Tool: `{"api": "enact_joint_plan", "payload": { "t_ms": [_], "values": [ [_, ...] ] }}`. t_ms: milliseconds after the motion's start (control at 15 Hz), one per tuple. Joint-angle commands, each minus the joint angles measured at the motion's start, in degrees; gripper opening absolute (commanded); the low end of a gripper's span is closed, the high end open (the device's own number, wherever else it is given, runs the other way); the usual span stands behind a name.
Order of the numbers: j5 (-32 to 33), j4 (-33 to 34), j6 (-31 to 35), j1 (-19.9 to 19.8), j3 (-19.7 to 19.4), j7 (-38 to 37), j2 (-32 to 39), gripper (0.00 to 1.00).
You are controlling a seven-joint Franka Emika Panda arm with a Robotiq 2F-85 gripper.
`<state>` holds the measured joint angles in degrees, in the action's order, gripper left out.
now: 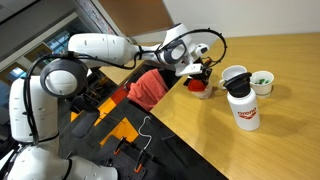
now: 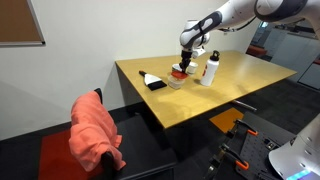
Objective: Cover the colourless lunchbox with the orange lid
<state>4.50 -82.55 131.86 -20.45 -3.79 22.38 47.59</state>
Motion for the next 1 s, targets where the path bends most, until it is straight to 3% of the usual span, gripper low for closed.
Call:
{"api": "enact_joint_plan", "payload": {
  "t_ms": [0, 333, 933],
  "values": [
    [-1.81, -3.94, 2.57, 0.12, 0.28, -1.03, -2.56, 0.02],
    [-1.56, -5.46, 8.85, 1.14, -0.71, -4.21, -2.22, 0.02],
    [-0.06, -5.99, 10.32, 3.35, -3.25, -8.49, -1.7, 0.02]
  ]
}}
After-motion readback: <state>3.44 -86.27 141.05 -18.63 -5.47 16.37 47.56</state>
